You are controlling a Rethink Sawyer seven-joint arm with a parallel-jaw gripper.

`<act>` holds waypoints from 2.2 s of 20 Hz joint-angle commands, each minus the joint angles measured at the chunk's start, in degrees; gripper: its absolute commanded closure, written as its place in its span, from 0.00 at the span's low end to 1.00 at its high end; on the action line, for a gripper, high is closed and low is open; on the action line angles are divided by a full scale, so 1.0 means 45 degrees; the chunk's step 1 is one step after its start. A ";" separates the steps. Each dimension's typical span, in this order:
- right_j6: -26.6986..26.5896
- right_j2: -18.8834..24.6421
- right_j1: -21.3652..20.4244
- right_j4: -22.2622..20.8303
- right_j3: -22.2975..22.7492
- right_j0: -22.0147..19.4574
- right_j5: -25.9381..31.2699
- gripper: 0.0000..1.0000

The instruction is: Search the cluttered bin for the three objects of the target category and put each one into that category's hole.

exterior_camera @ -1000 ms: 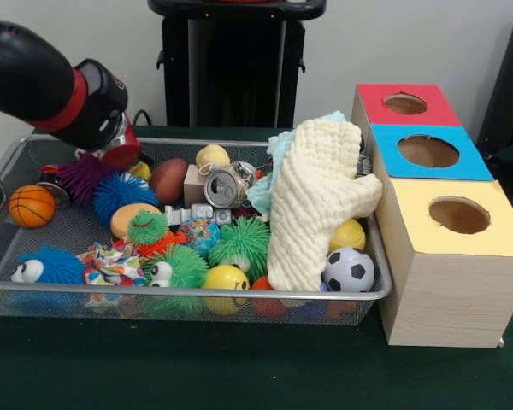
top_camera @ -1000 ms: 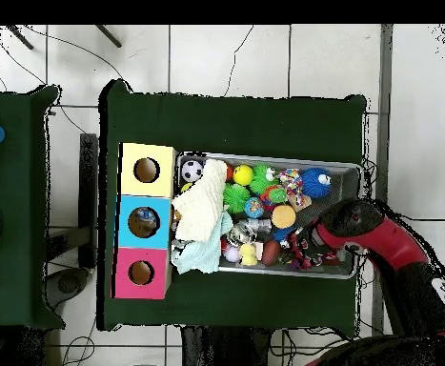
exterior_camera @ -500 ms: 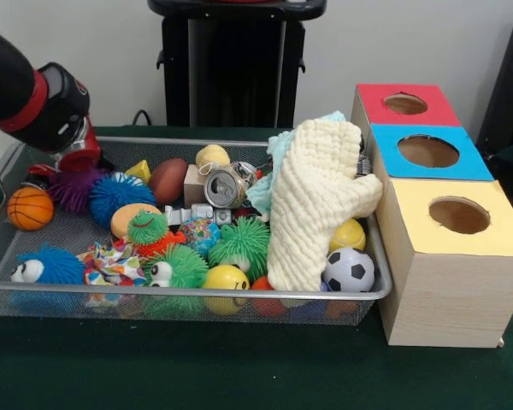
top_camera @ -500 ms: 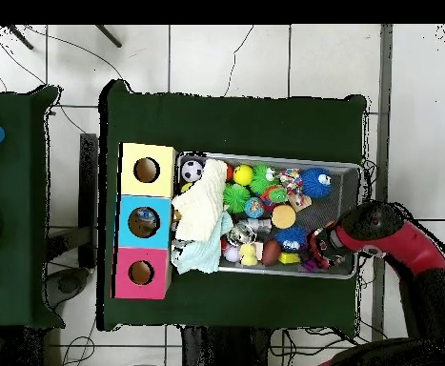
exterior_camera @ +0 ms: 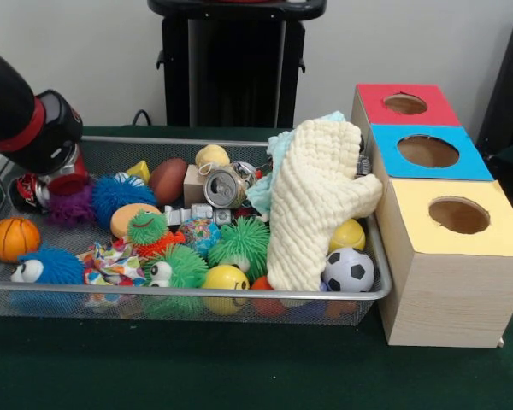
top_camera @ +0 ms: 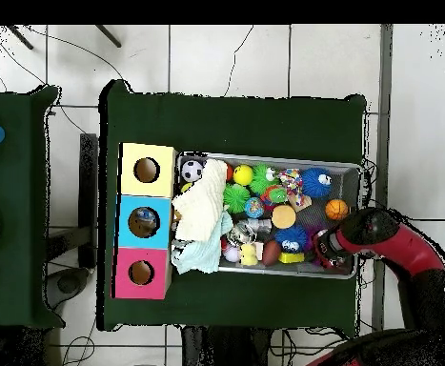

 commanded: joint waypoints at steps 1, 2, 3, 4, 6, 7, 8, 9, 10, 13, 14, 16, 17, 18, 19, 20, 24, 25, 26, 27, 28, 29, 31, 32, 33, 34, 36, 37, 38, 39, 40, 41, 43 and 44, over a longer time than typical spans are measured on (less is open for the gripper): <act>0.1669 -0.1298 0.1530 -0.2498 -0.1320 0.0546 -0.6244 1.00; 0.2054 -0.1488 0.1562 -0.2616 -0.1322 0.0705 -0.6808 1.00; 0.2403 -0.1623 0.1519 -0.2667 -0.1230 0.0827 -0.7464 1.00; 0.2752 -0.1758 0.1477 -0.2718 -0.1138 0.0948 -0.8120 1.00; 0.2870 -0.1504 0.1090 -0.2154 -0.0376 0.0796 -0.9134 1.00; 0.2724 -0.1114 0.0726 -0.1695 0.0297 0.0579 -0.9387 1.00; 0.2578 -0.0723 0.0363 -0.1236 0.0969 0.0362 -0.9640 1.00; 0.2415 -0.0301 -0.0086 -0.0697 0.1733 0.0174 -0.9469 1.00; 0.2264 0.0411 -0.0526 0.0105 0.2776 -0.0190 -0.9249 1.00; 0.2204 0.2683 -0.1343 0.2235 0.5612 -0.1295 -0.9634 1.00; 0.2244 0.3363 -0.1445 0.2764 0.6301 -0.1610 -0.9985 1.00; 0.2428 0.4359 -0.1395 0.3469 0.7131 -0.2043 -1.0655 1.00; 0.2504 0.4717 -0.1347 0.3673 0.7387 -0.2188 -1.0961 1.00; 0.2595 0.5183 -0.1262 0.3986 0.7708 -0.2439 -1.1197 1.00; 0.2663 0.5521 -0.1257 0.4226 0.7958 -0.2603 -1.1295 1.00; 0.2734 0.5883 -0.1190 0.4416 0.8197 -0.2813 -1.1484 1.00; 0.2816 0.6840 -0.1125 0.5033 0.8820 -0.3312 -1.1620 1.00; 0.2792 0.7090 -0.1027 0.5164 0.8937 -0.3445 -1.1679 1.00; 0.2754 0.7168 -0.0955 0.5246 0.8989 -0.3461 -1.1772 1.00; 0.2716 0.7246 -0.0882 0.5327 0.9042 -0.3477 -1.1865 1.00; 0.2657 0.7275 -0.0766 0.5333 0.9047 -0.3452 -1.2078 1.00; 0.2669 0.7436 -0.0586 0.5394 0.9115 -0.3488 -1.2360 1.00; 0.2852 0.7651 -0.0496 0.5567 0.9271 -0.3423 -1.2761 1.00; 0.2935 0.7743 -0.0463 0.5647 0.9338 -0.3375 -1.2928 1.00; 0.3047 0.7874 -0.0401 0.5696 0.9413 -0.3321 -1.3182 1.00; 0.3159 0.8004 -0.0339 0.5744 0.9487 -0.3267 -1.3435 1.00; 0.3360 0.8157 -0.0204 0.5817 0.9564 -0.3062 -1.3968 1.00; 0.3423 0.8210 -0.0170 0.5822 0.9576 -0.2943 -1.4205 1.00; 0.3482 0.8244 -0.0187 0.5881 0.9594 -0.2840 -1.4312 1.00; 0.3541 0.8277 -0.0204 0.5940 0.9612 -0.2738 -1.4419 1.00; 0.3625 0.8316 -0.0233 0.6012 0.9663 -0.2666 -1.4523 1.00; 0.3715 0.8358 -0.0388 0.6103 0.9754 -0.2574 -1.4591 1.00; 0.3881 0.8484 -0.0672 0.6300 0.9966 -0.2473 -1.4669 1.00; 0.3980 0.8522 -0.0981 0.6489 1.0097 -0.2376 -1.4574 1.00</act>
